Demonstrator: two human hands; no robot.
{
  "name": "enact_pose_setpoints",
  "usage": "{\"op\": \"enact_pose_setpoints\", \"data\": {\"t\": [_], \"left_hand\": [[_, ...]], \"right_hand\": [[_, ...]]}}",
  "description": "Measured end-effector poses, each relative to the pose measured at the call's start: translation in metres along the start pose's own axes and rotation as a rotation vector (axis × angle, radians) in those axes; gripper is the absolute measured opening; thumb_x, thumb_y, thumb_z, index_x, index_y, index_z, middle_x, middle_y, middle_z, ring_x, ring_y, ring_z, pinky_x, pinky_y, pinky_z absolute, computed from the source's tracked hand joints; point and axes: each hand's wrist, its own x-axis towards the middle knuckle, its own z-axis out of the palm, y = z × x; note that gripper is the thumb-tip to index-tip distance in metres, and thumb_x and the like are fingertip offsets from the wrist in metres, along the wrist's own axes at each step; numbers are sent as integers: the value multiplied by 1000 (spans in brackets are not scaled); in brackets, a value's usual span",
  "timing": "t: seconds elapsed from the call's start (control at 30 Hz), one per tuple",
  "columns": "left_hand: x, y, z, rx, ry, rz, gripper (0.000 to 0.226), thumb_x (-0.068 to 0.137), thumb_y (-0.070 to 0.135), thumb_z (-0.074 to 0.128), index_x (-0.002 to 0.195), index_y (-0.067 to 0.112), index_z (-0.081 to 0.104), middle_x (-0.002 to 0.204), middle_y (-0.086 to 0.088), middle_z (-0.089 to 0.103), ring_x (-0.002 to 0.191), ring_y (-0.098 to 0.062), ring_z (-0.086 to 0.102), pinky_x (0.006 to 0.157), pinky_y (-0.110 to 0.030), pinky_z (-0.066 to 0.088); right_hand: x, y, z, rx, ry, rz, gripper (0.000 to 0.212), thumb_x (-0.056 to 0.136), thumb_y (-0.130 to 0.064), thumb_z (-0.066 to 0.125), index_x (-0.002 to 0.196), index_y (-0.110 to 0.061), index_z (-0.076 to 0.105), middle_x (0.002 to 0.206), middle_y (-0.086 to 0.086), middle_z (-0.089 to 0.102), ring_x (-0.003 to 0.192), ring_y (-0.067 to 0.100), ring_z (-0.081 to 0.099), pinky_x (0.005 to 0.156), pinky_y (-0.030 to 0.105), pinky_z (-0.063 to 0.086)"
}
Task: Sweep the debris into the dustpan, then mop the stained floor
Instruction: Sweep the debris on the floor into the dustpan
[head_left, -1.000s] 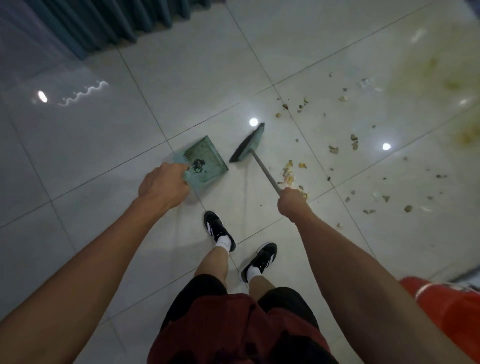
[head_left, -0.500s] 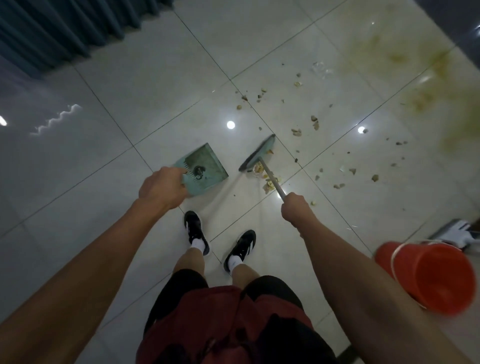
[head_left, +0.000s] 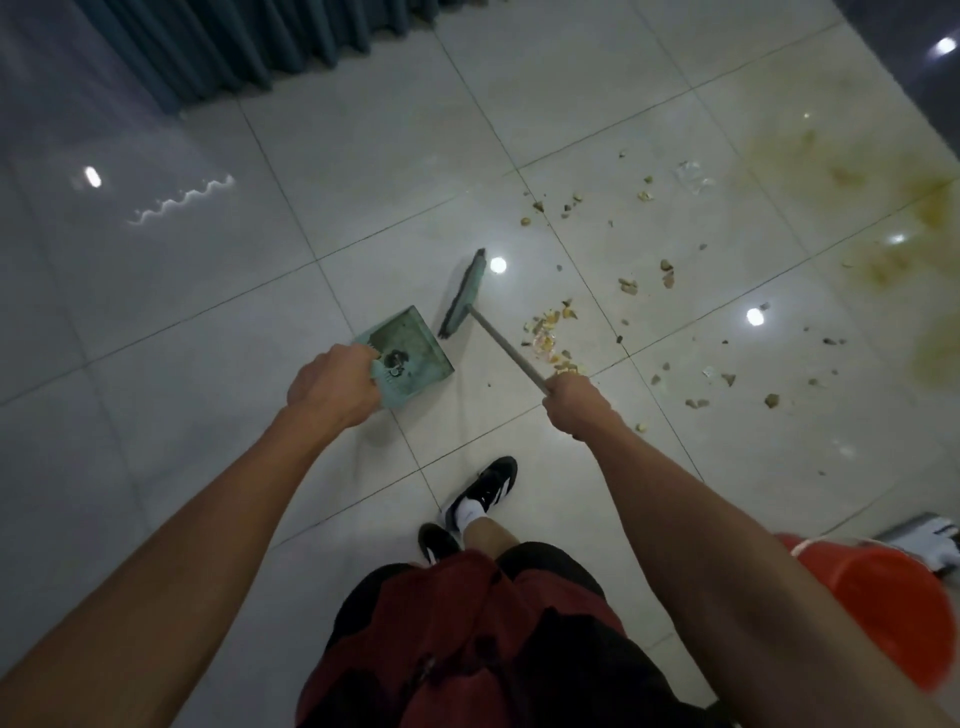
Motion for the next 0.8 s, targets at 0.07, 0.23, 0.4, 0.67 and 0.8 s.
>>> {"op": "enact_pose_setpoints", "data": {"t": [0.07,0.23,0.4,0.67,0.8], "left_hand": [[-18,-20,8,-29,5,-30,28,83,17,57,106,27,67,104,-8,68,86,-32,63,68,-31,48],[-60,-57,34,-74,28,-106,37,85,18,57,119,31,66,114,-11,67,96,-35,65,72,-32,48],[-83,-66,54,-120,41,-154,26,88,25,61,113,27,69,112,-8,68,96,-33,65,71,-29,43],[-86,-21,79,-99,17,-222,24,83,22,59,105,25,68,106,-9,68,90,-34,66,71,-32,49],[-78,38,92,-126,20,-277,27,84,19,59,108,26,69,108,-8,68,91,-33,65,70,-30,47]], "right_hand": [[-11,-9,9,-41,-8,-25,32,94,-22,49,122,-13,61,101,9,61,82,27,67,70,42,62],[-32,-19,32,-145,-43,-79,28,92,-22,50,116,-10,59,100,9,59,78,27,67,68,44,62],[-46,-16,42,-236,-43,-122,25,92,-20,50,111,-11,63,93,6,62,78,27,67,70,44,62],[-33,33,24,-393,-98,-189,25,93,-19,52,114,-14,64,90,2,61,77,23,64,65,34,55],[-11,81,-11,-502,-87,-252,27,96,-20,51,120,-16,62,99,2,61,82,21,59,68,33,48]]}}
